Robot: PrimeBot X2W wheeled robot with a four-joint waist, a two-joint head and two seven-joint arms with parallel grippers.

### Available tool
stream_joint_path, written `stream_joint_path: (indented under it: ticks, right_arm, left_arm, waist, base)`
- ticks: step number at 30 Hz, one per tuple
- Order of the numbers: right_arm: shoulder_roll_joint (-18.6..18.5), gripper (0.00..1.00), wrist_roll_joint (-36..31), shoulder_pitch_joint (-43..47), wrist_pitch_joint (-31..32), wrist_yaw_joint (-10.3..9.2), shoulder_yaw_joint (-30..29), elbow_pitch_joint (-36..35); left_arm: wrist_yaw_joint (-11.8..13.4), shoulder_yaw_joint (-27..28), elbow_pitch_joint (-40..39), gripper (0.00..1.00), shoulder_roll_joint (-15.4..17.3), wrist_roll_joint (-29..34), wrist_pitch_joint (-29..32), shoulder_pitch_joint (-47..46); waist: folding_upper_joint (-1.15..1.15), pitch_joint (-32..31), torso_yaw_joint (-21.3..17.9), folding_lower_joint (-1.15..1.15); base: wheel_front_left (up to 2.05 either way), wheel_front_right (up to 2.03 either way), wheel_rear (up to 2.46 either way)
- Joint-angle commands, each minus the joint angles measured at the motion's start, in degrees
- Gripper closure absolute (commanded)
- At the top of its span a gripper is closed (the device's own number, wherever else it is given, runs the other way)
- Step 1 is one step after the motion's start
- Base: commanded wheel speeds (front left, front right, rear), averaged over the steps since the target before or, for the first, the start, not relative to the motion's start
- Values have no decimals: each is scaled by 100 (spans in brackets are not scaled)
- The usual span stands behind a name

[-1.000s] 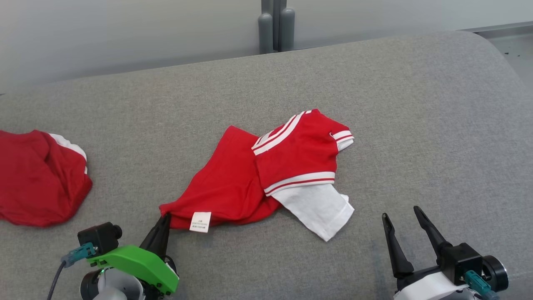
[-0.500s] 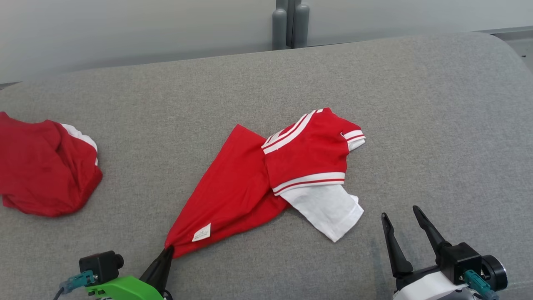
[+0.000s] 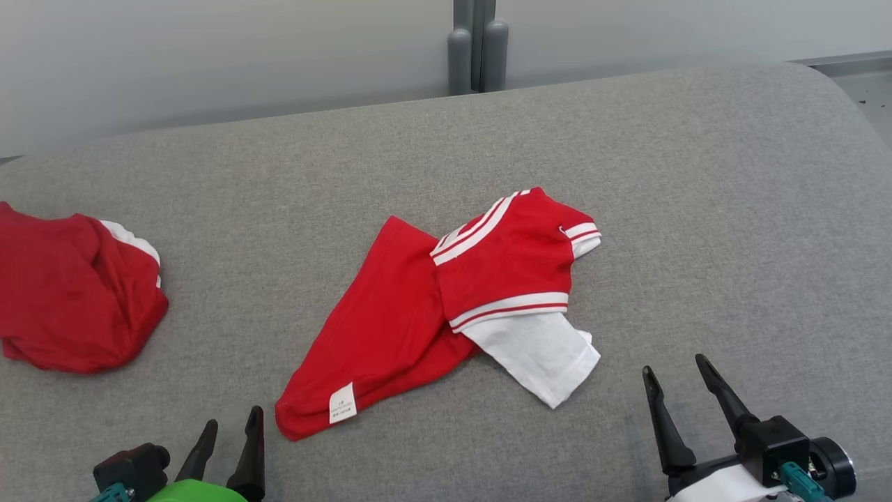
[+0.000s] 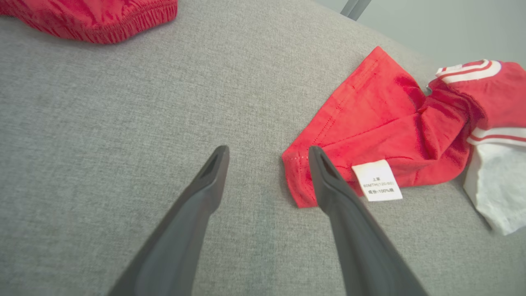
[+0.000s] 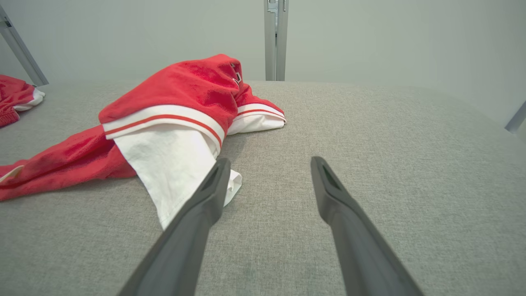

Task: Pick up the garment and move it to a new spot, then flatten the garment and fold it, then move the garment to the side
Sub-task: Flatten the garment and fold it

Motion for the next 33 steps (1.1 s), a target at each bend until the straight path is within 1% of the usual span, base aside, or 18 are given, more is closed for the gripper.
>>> stream_joint_path:
  ticks: [1, 2, 6, 12, 13, 16, 18, 21, 29, 33]
  right_arm:
    - [-18, 0, -31, 99, -19, 0, -70, -41]
    - [-16, 0, -31, 124, -19, 0, -102, -56]
    - [-16, 0, -19, 134, -19, 0, -279, -64]
    - [-17, 0, -51, 66, -19, 0, -325, 51]
    - [-17, 0, -51, 66, -19, 0, -325, 51]
    - [-17, 0, -35, 146, -19, 0, -376, 51]
    - [-17, 0, -19, 218, -19, 0, -400, 57]
    - [-17, 0, -32, 243, -19, 0, -444, 6]
    - [-18, 0, -132, 211, -19, 0, -717, -142]
    - [-17, 0, -232, 246, -19, 0, -856, -159]
  left_arm:
    - [43, 239, -93, 0, -121, 203, -38, 185]
    - [43, 414, -165, 0, -178, 391, -42, 245]
    - [-110, 1009, -428, 0, -532, 1115, -43, 551]
    - [-489, 1679, -553, 0, -1023, 2031, -44, 827]
    - [-489, 1679, -553, 0, -1023, 2031, -44, 827]
    - [-697, 2001, -647, 0, -1223, 2570, -44, 984]
    - [-848, 2107, -658, 0, -1334, 2878, -44, 1104]
    - [-1031, 2326, -664, 0, -1494, 3194, -45, 1237]
    - [-1497, 2785, -495, 0, -1900, 3663, -44, 1444]
    - [-1678, 3013, -404, 0, -2049, 3899, -45, 1505]
  waist:
    - [0, -61, 14, 0]
    - [0, -79, 24, 0]
    - [0, -152, 83, 0]
    - [0, -298, 214, 0]
    - [0, -298, 214, 0]
    - [0, -385, 285, 0]
    - [0, -460, 324, 0]
    - [0, -536, 352, 0]
    - [0, -673, 383, 0]
    - [0, -732, 385, 0]
  base:
    - [0, 0, 0]
    - [0, 0, 0]
    - [0, 0, 0]
    - [0, 0, 0]
    - [0, 0, 0]
    - [0, 0, 0]
    - [0, 0, 0]
    - [0, 0, 0]
    - [0, 0, 0]
    - [0, 0, 0]
